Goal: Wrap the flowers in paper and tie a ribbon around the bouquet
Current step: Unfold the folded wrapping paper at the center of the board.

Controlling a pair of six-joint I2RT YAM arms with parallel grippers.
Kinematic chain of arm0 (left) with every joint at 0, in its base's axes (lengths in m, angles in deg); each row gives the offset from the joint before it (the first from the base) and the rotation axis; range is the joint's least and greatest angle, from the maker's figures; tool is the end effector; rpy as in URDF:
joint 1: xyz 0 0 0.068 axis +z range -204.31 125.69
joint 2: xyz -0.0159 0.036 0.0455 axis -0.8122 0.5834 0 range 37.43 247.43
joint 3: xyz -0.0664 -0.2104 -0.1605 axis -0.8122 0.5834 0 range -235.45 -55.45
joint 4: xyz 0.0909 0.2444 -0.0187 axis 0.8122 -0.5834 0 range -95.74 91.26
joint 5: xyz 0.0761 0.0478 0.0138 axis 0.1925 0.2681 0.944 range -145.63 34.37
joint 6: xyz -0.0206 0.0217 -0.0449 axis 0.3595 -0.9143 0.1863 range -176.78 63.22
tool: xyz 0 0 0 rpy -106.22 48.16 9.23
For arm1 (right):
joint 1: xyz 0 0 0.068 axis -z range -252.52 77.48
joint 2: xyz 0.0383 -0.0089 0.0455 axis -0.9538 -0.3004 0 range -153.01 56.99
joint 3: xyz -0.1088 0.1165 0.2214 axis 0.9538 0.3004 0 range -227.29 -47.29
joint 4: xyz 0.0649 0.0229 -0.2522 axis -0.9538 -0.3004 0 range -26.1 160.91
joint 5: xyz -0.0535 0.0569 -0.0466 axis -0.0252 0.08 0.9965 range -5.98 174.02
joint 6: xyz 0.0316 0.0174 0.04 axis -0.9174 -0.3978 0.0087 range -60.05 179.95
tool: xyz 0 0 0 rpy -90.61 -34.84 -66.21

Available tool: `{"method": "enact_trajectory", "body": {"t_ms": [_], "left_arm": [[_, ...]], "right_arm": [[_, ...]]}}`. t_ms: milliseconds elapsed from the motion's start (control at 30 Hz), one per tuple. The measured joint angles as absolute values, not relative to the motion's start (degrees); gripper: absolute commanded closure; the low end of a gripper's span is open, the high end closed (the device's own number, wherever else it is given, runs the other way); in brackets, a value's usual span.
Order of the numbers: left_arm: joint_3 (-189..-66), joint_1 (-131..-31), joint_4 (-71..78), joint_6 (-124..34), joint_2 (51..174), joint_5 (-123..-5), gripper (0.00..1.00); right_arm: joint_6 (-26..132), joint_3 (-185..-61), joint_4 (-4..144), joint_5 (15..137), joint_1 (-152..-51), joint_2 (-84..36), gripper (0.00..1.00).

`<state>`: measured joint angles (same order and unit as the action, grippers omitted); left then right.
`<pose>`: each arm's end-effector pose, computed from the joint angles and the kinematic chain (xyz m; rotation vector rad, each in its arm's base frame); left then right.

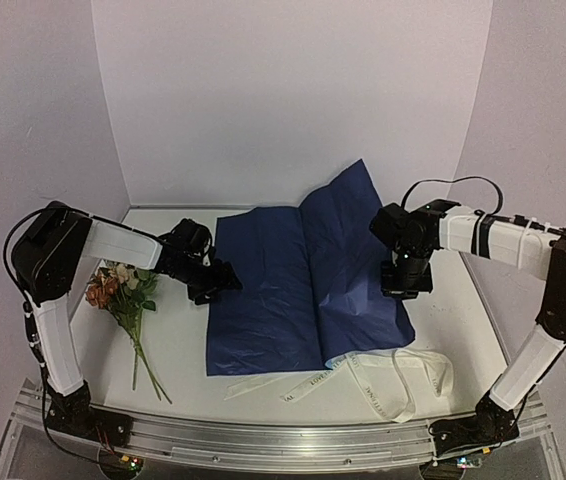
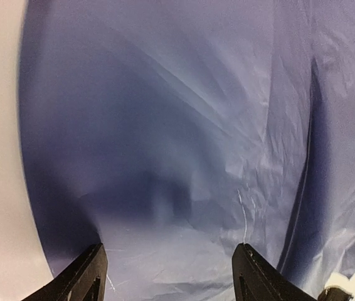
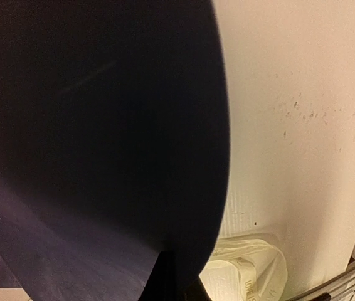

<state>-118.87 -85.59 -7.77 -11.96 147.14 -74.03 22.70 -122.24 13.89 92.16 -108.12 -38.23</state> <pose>0.3214 -0.2085 0.1378 -0.1845 2.7231 -0.8725 0.2621 0.1814 0.2412 0.0641 2.8786 0.0256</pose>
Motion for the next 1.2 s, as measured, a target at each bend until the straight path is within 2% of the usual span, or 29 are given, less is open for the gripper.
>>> {"method": "enact_trajectory", "body": {"t_ms": [400,733,900,1200], "left_arm": [[-137.12,-76.64,-14.22,-18.54,158.63,-72.15,0.28],[-148.04,-72.82,-22.70,-22.93,162.84,-71.96,0.22],[-145.00,-72.69,-23.82,-22.10,157.63,-71.89,0.16],[-122.52,-72.62,-23.70,-12.86,131.79,-66.62,0.10]], "right_arm": [[20.99,-121.47,8.44,91.91,-107.75,-39.27,1.00],[-2.78,-121.55,12.78,91.61,-119.54,-46.53,1.00],[-14.51,-122.09,17.53,92.39,-121.51,-50.07,1.00],[-26.96,-128.62,24.14,93.87,-123.75,-55.57,1.00]]}}
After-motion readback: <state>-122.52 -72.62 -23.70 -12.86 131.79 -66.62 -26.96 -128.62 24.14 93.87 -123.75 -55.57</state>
